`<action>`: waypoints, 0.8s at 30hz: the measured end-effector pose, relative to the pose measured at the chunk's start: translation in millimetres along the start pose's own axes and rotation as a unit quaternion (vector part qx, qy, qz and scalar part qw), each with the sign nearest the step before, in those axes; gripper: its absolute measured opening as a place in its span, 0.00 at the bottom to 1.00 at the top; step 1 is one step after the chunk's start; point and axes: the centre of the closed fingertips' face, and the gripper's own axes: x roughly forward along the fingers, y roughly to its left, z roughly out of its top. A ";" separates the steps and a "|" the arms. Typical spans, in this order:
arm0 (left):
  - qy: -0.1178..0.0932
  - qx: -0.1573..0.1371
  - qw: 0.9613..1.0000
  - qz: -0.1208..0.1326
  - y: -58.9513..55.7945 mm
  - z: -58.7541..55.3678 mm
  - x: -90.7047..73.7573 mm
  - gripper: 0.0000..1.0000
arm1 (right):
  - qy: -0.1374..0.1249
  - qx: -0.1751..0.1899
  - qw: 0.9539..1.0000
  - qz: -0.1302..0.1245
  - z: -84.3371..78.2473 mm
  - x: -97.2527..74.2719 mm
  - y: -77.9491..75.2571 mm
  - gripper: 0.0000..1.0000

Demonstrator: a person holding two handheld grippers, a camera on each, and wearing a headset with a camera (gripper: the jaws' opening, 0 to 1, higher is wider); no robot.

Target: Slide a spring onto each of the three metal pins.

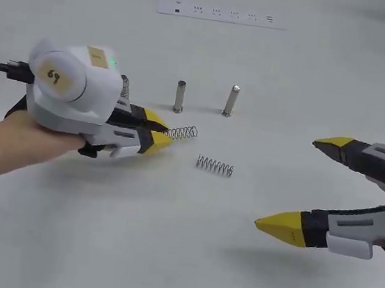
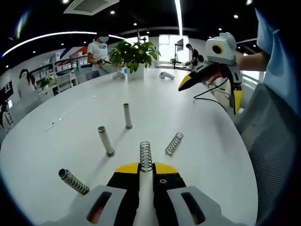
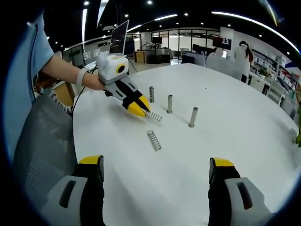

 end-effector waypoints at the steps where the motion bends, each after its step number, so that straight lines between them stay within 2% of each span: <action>1: -0.001 0.001 1.000 -0.002 -1.4 1.5 -1.5 0.02 | -0.001 -0.002 1.000 0.000 0.9 -0.1 -0.2 0.92; 16: -0.032 0.003 0.999 -0.021 -20.7 20.0 -21.8 0.02 | -0.007 -0.023 1.000 0.013 17.4 4.2 3.7 0.91; 24: -0.040 0.015 0.999 -0.032 -39.3 25.5 -35.0 0.02 | -0.010 -0.042 0.999 0.029 26.5 7.0 10.1 0.90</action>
